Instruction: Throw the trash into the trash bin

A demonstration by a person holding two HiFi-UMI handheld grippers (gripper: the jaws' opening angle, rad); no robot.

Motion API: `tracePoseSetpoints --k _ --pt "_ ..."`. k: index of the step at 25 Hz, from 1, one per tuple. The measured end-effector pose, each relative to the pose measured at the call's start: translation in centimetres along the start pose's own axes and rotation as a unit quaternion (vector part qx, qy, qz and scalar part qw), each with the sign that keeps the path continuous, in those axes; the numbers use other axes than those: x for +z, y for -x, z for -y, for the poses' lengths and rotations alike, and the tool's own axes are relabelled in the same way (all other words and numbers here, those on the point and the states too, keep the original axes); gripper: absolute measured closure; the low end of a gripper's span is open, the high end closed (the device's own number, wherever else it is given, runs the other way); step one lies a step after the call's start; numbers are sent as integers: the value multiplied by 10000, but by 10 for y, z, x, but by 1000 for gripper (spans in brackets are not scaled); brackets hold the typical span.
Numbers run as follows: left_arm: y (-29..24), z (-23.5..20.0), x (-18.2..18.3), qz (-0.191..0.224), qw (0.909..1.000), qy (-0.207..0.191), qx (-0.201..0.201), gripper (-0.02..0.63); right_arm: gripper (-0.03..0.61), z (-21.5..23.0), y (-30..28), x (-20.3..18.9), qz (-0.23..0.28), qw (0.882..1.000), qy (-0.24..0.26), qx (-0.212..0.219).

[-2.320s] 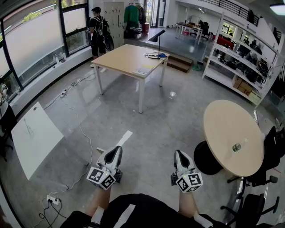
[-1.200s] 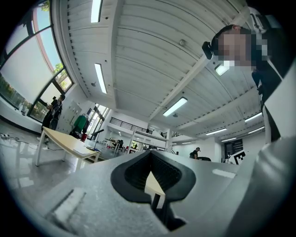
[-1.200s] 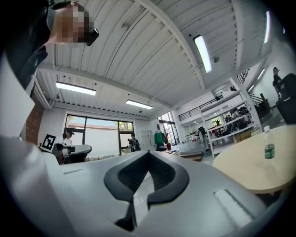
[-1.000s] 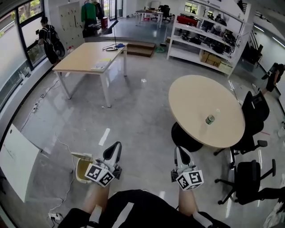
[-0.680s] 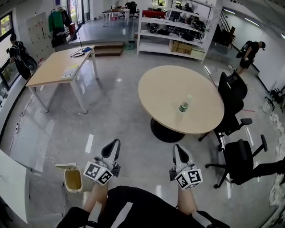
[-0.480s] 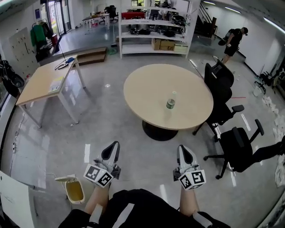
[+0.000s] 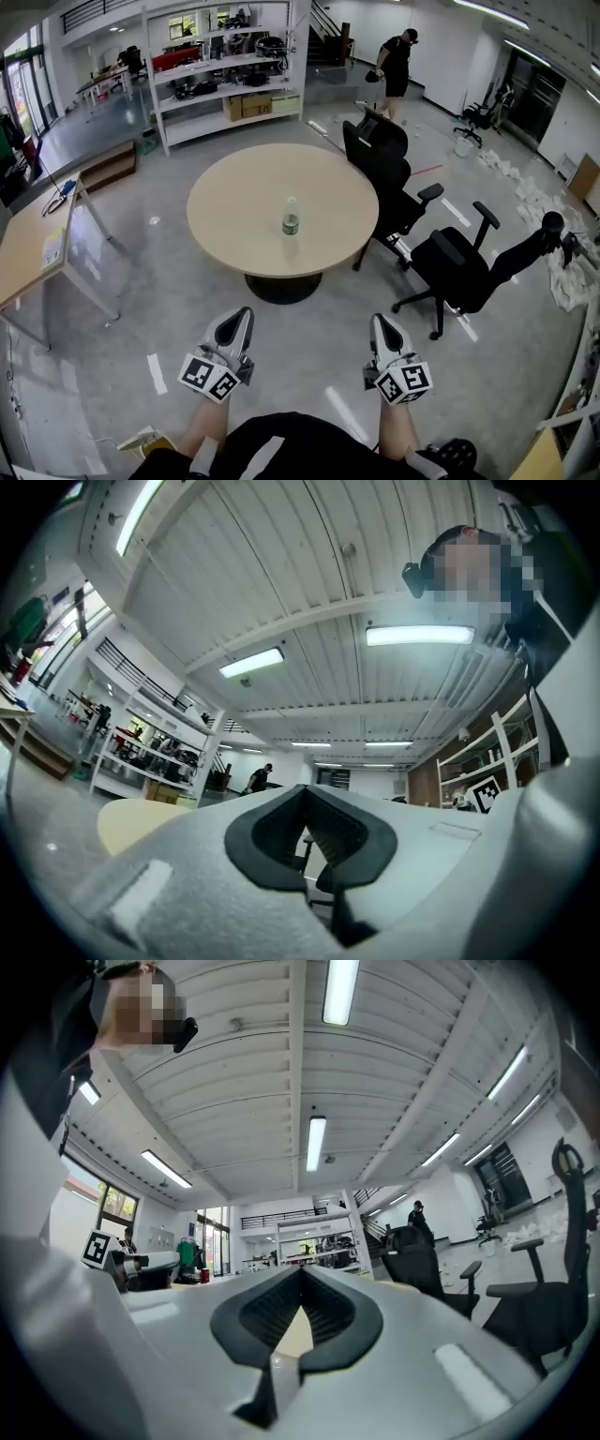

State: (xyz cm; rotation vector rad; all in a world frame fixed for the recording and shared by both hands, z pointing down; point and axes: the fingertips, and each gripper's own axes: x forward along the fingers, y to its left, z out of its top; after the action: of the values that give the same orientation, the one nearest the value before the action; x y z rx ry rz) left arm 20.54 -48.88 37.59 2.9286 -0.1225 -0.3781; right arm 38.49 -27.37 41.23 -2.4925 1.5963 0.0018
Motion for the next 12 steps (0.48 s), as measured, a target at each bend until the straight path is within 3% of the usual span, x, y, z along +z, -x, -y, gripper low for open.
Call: tracePoseSetpoints --k 4,8,12 --pt "-20 18 -9 -99 9971 323 -679 610 572 8 28 10 59 9982 118 -579" --pt "-36 45 -22 -195 9883 561 -1403 611 572 7 54 10 15 9938 237 -1083" --pt "-47 63 -37 -377 9791 744 -1855 611 572 2 95 13 10 9858 315 -1648"
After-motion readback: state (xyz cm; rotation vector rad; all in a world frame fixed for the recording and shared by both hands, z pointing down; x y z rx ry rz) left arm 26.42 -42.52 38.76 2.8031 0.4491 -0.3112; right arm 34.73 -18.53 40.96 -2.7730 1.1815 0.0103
